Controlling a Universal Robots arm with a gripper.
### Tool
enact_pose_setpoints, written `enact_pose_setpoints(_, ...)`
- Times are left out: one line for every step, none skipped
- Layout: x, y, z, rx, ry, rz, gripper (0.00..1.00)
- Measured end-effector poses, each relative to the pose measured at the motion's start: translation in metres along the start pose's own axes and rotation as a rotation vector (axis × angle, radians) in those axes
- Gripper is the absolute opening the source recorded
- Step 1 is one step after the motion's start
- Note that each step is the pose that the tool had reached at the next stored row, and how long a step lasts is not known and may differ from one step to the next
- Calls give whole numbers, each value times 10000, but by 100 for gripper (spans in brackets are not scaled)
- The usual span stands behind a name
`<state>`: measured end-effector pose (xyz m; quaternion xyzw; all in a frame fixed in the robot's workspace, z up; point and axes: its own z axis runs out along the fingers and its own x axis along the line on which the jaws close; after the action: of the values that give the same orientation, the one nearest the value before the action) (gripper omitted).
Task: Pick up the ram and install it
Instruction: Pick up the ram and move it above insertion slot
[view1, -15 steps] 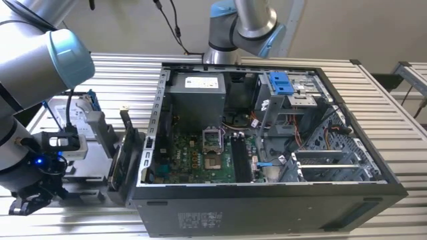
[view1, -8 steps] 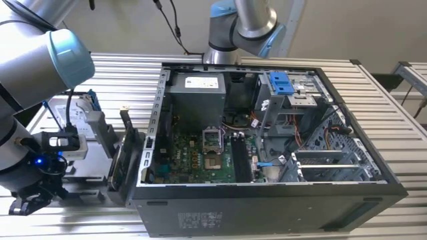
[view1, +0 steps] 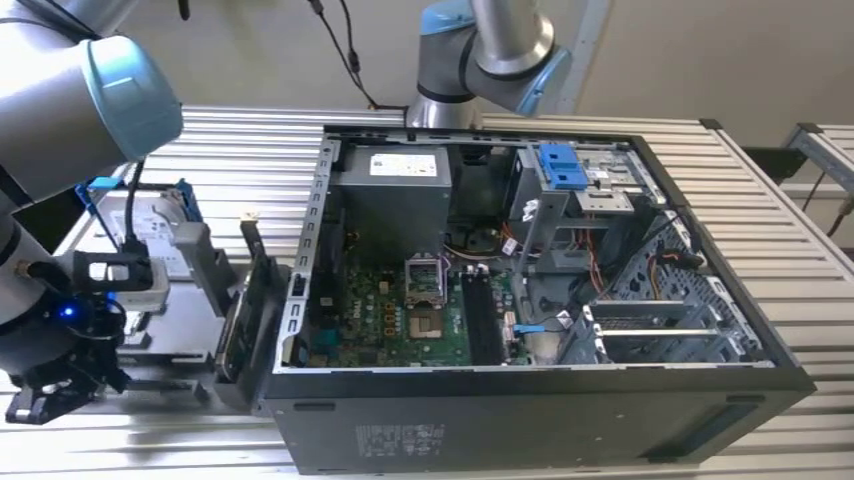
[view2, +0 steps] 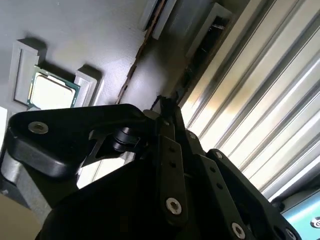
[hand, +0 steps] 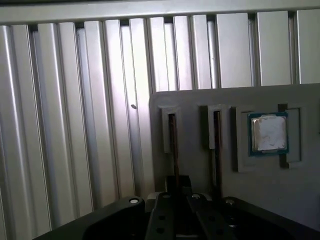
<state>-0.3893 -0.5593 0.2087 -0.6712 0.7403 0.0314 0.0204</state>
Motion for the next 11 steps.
enact_pose_setpoints(-3, 1, -45, -1, 1, 0, 15)
enact_pose_setpoints(-6, 1, -89, 0, 0, 0, 15)
enact_pose_setpoints(-10, 3, -134, 1, -1, 0, 15)
enact_pose_setpoints(-13, 3, -179, 0, 0, 0, 15)
enact_pose_setpoints(-16, 4, -224, -1, 1, 0, 15)
enact_pose_setpoints(-19, 5, -269, 0, 0, -1, 15)
enact_pose_setpoints(-23, 6, -317, 0, 0, -1, 15)
enact_pose_setpoints(-26, 7, -362, 0, 0, 0, 15)
enact_pose_setpoints(-29, 8, -407, 0, 0, 0, 15)
enact_pose_setpoints(-33, 8, -452, 0, 0, 0, 15)
enact_pose_setpoints(-36, 9, -497, -1, 1, 0, 15)
